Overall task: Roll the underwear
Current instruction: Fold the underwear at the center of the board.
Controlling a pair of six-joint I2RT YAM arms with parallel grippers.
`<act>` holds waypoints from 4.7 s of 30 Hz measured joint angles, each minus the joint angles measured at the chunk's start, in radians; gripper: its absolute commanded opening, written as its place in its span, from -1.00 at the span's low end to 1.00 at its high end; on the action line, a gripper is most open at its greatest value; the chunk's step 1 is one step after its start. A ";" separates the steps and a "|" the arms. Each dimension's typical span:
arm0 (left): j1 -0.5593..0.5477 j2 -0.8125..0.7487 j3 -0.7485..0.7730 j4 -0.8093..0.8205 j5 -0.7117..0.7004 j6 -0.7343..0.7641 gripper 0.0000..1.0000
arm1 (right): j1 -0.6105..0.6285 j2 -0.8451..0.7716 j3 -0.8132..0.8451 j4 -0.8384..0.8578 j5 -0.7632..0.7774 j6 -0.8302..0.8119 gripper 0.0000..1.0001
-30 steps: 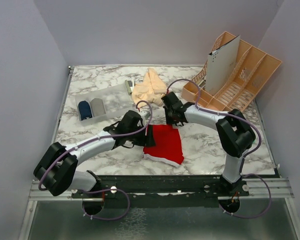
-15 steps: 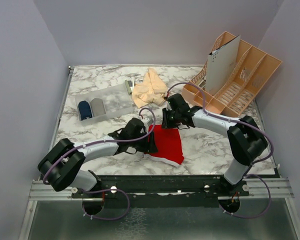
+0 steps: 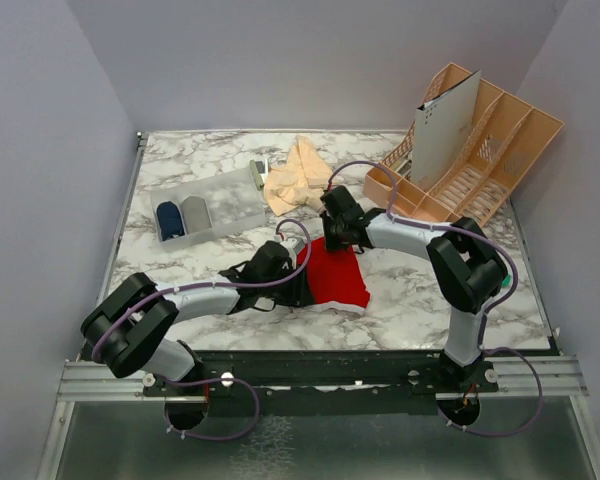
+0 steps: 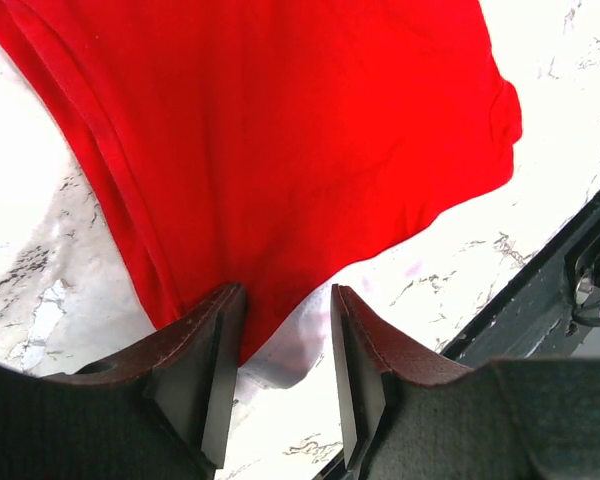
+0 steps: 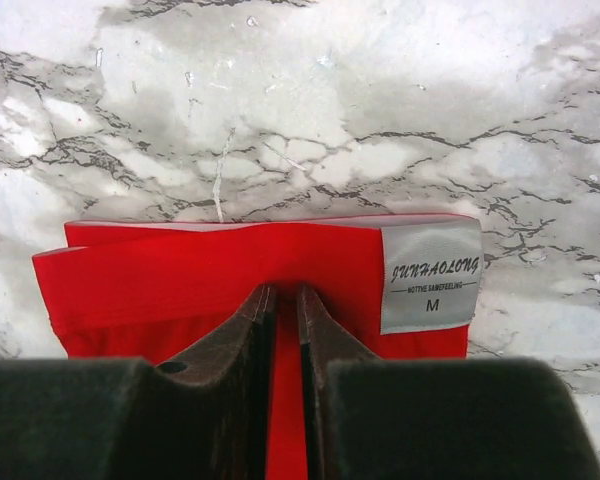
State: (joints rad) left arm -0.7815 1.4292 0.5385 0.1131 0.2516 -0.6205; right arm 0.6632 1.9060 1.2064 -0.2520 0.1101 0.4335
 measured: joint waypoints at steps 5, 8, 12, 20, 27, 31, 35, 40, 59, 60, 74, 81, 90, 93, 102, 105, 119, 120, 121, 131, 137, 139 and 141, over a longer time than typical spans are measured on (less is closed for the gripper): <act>-0.006 -0.012 0.000 0.002 -0.013 -0.014 0.24 | -0.002 -0.037 -0.040 0.018 -0.046 -0.039 -0.50; -0.006 -0.051 0.001 -0.040 -0.032 -0.026 0.32 | -0.002 -0.095 -0.062 0.006 -0.096 -0.062 -0.44; -0.006 -0.124 0.016 -0.105 -0.074 -0.035 0.38 | -0.003 -0.228 -0.100 -0.002 -0.160 -0.068 -0.43; -0.002 -0.296 0.080 -0.278 -0.304 -0.075 0.88 | 0.013 -0.372 -0.316 0.088 -0.333 0.043 -0.43; 0.074 -0.375 0.060 -0.394 -0.402 -0.087 0.98 | 0.132 -0.367 -0.468 0.109 -0.362 0.137 -0.47; 0.140 -0.388 0.032 -0.413 -0.398 -0.089 0.98 | 0.171 -0.367 -0.505 0.127 -0.337 0.169 -0.49; 0.172 -0.388 0.021 -0.417 -0.386 -0.087 0.98 | 0.176 -0.404 -0.549 0.150 -0.308 0.197 -0.49; 0.178 -0.384 0.020 -0.410 -0.352 -0.078 0.98 | 0.183 -0.488 -0.576 0.051 -0.188 0.233 -0.49; 0.244 -0.301 -0.008 -0.268 -0.242 -0.150 0.98 | 0.239 -0.642 -0.483 -0.014 -0.056 0.206 -0.43; 0.251 -0.301 -0.008 -0.266 -0.238 -0.153 0.98 | 0.267 -0.617 -0.483 0.003 -0.065 0.206 -0.40; 0.336 -0.315 -0.047 -0.250 -0.190 -0.165 0.98 | 0.514 -0.409 -0.372 -0.064 0.055 0.213 -0.14; 0.353 -0.319 -0.057 -0.249 -0.183 -0.165 0.98 | 0.540 -0.338 -0.277 -0.183 0.177 0.230 -0.14; 0.364 -0.320 -0.064 -0.249 -0.171 -0.164 0.98 | 0.570 -0.246 -0.250 -0.278 0.232 0.256 -0.15; 0.366 -0.319 -0.070 -0.248 -0.167 -0.164 0.98 | 0.576 -0.235 -0.235 -0.291 0.240 0.258 -0.25; 0.370 -0.311 -0.077 -0.233 -0.153 -0.164 0.97 | 0.612 -0.180 -0.179 -0.340 0.296 0.281 -0.81; 0.370 -0.304 -0.077 -0.219 -0.139 -0.165 0.94 | 0.618 -0.178 -0.177 -0.341 0.307 0.284 -0.94; 0.366 -0.166 -0.136 0.065 0.010 -0.275 0.60 | 0.626 -0.319 -0.369 -0.111 0.270 0.309 -0.99; 0.359 -0.149 -0.136 0.089 0.014 -0.284 0.57 | 0.626 -0.319 -0.371 -0.098 0.265 0.312 -0.99; 0.353 -0.135 -0.135 0.106 0.017 -0.288 0.55 | 0.626 -0.319 -0.372 -0.085 0.260 0.316 -0.99; 0.238 0.023 -0.088 0.225 0.018 -0.322 0.00 | 0.626 -0.309 -0.373 -0.040 0.235 0.333 -0.99; 0.226 0.097 -0.048 0.256 0.005 -0.327 -0.13 | 0.626 -0.309 -0.374 -0.035 0.231 0.335 -1.00; 0.222 0.105 -0.040 0.255 -0.014 -0.326 -0.10 | 0.626 -0.309 -0.375 -0.033 0.230 0.336 -0.99; 0.216 0.104 -0.038 0.251 -0.037 -0.326 -0.10 | 0.626 -0.309 -0.377 -0.030 0.230 0.337 -0.99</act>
State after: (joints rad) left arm -0.5655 1.5333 0.5007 0.3641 0.2142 -0.9463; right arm 1.2896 1.5970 0.8299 -0.2821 0.3397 0.7704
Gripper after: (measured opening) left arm 0.438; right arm 0.046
